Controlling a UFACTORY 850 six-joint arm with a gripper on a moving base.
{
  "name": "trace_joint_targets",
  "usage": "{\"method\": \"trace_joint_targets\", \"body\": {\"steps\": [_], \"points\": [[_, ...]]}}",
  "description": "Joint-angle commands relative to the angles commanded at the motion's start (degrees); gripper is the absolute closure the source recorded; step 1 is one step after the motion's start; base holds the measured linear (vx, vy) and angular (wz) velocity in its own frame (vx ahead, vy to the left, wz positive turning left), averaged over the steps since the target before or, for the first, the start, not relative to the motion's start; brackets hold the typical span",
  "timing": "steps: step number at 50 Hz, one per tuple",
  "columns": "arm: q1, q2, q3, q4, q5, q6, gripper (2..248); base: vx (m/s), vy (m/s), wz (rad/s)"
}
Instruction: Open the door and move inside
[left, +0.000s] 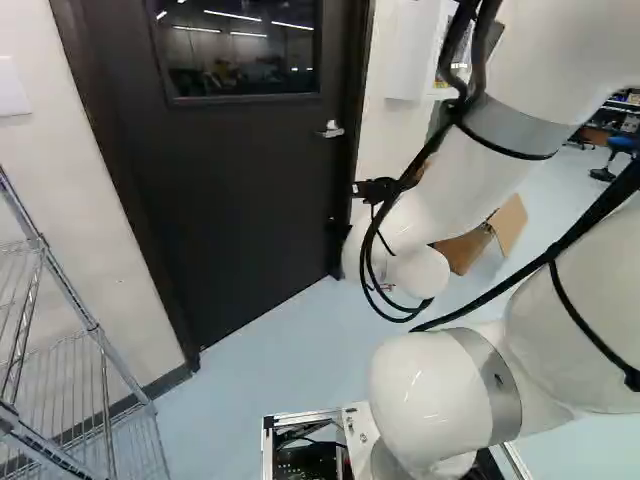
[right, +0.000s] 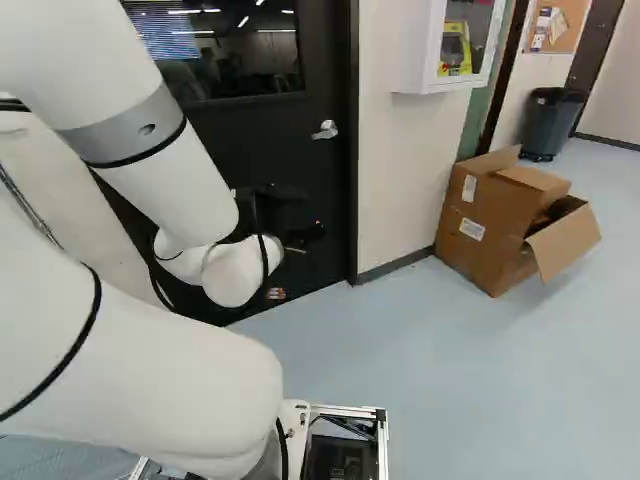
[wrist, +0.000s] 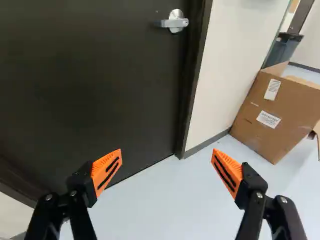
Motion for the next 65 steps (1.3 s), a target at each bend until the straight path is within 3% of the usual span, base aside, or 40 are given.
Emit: {"method": "trace_joint_targets", "body": {"steps": [29,65], "points": [[0.0,0.0,0.0,0.0,0.0,0.0,3,0.211,-0.027,0.214],[0.0,0.0,0.0,0.0,0.0,0.0,3,0.201,-0.073,0.0]]}}
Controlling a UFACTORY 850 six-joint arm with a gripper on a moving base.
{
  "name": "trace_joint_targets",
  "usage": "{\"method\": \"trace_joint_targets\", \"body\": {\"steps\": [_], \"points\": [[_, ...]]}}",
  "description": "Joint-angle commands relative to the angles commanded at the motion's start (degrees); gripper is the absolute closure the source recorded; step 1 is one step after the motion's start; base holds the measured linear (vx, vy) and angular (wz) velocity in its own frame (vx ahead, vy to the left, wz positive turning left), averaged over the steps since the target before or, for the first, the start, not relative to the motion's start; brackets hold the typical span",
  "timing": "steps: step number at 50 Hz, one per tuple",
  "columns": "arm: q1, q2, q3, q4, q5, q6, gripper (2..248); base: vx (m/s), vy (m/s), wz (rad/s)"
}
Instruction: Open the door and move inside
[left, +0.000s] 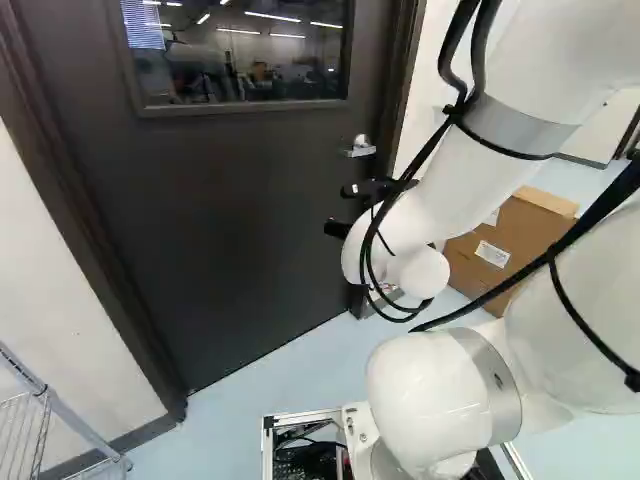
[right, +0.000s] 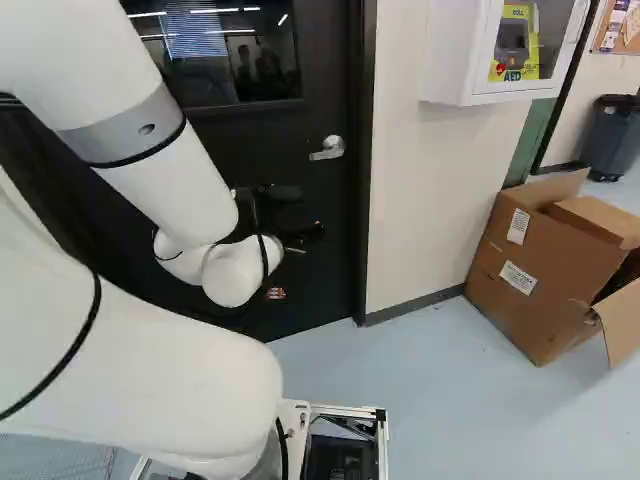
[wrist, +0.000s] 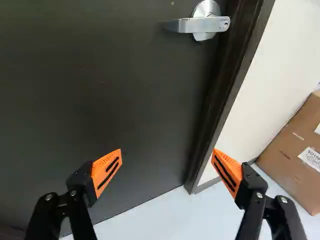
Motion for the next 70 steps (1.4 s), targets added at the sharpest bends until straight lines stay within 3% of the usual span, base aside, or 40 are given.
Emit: {"method": "trace_joint_targets", "body": {"steps": [13,40,70], "points": [[0.0,0.0,0.0,0.0,0.0,0.0,3,0.145,-0.043,-0.013],[0.0,-4.6,-4.0,0.0,0.0,0.0,3,-0.001,0.0,0.001],[0.0,-5.6,-9.0,0.0,0.0,0.0,3,0.0,0.0,0.0]]}}
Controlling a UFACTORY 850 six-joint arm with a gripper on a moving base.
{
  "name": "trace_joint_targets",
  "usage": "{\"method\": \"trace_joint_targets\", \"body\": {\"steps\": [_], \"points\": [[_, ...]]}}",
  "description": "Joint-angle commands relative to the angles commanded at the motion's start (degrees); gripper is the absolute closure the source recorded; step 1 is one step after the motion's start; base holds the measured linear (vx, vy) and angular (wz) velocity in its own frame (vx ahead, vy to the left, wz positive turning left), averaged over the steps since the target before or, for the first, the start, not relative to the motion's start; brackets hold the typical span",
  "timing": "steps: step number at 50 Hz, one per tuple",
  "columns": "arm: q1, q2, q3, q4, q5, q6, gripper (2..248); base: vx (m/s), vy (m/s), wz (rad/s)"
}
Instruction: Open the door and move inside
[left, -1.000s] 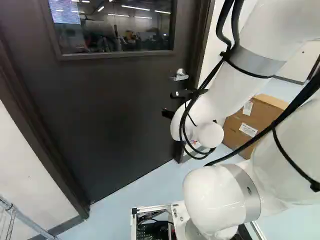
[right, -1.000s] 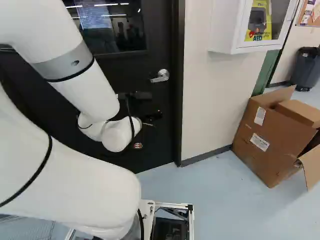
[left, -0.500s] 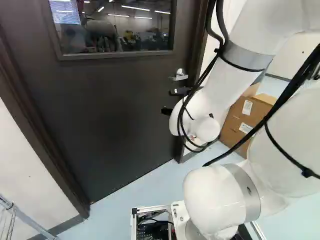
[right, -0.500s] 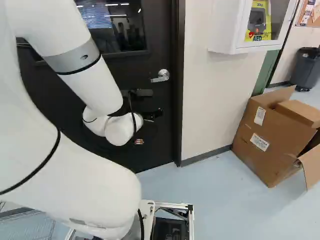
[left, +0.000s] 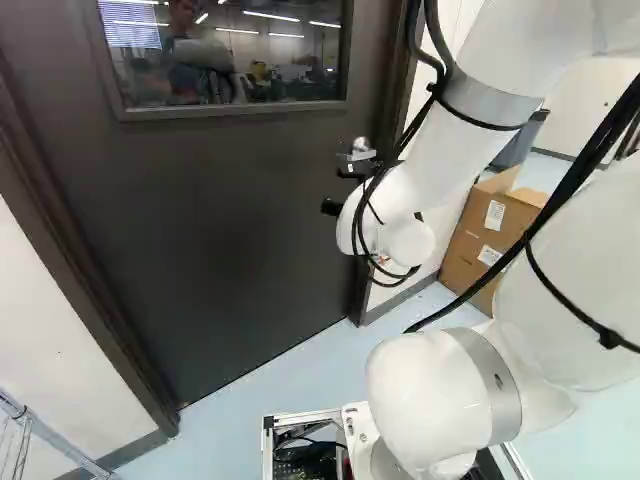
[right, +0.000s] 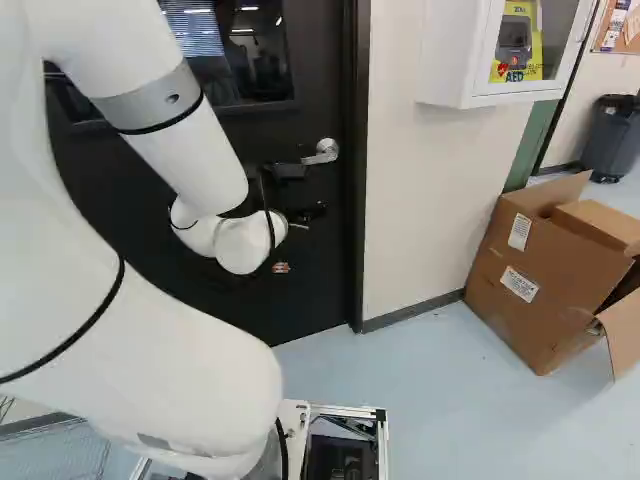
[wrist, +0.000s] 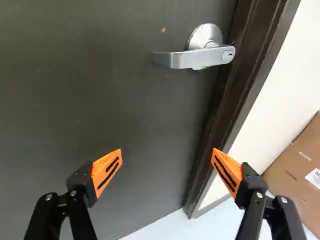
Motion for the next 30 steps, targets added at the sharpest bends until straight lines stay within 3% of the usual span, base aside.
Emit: {"method": "trace_joint_targets", "body": {"steps": [30], "points": [[0.0,-1.1,-5.2,0.0,0.0,0.0,3,0.0,0.0,0.0]]}}
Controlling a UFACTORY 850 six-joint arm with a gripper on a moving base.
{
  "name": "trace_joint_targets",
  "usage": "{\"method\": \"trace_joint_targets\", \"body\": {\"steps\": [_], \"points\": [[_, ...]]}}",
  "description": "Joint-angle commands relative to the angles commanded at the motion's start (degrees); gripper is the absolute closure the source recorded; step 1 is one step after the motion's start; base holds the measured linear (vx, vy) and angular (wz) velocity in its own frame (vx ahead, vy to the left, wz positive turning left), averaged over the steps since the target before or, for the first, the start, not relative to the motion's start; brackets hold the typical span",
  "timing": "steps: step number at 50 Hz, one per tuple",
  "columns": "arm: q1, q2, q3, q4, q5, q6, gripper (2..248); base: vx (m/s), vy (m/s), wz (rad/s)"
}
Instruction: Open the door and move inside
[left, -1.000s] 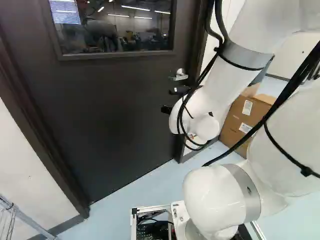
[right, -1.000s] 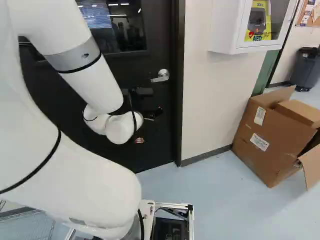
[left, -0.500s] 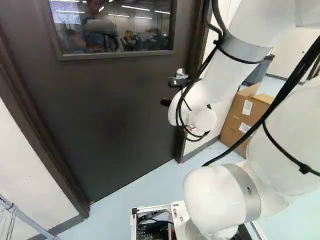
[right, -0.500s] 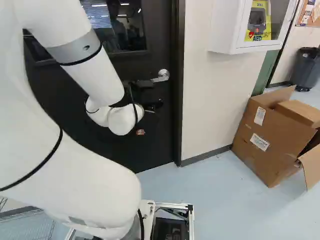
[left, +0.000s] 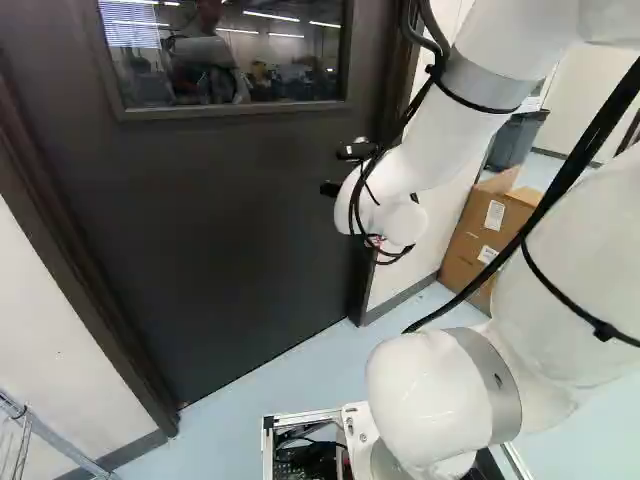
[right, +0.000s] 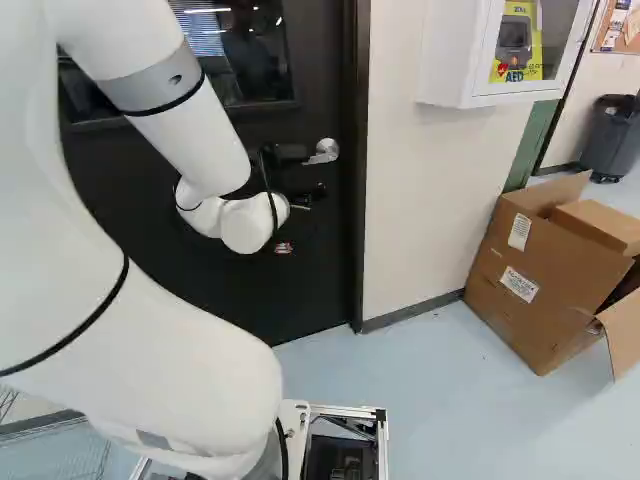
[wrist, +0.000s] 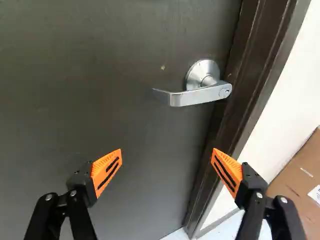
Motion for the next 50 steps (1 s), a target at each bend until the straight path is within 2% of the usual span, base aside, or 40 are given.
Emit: {"method": "trace_joint_targets", "body": {"steps": [37,50], "points": [[0.0,0.2,-4.9,-0.3,0.0,0.0,3,0.0,0.0,0.0],[0.0,1.1,-5.8,-2.7,0.0,0.0,3,0.0,0.0,0.0]]}}
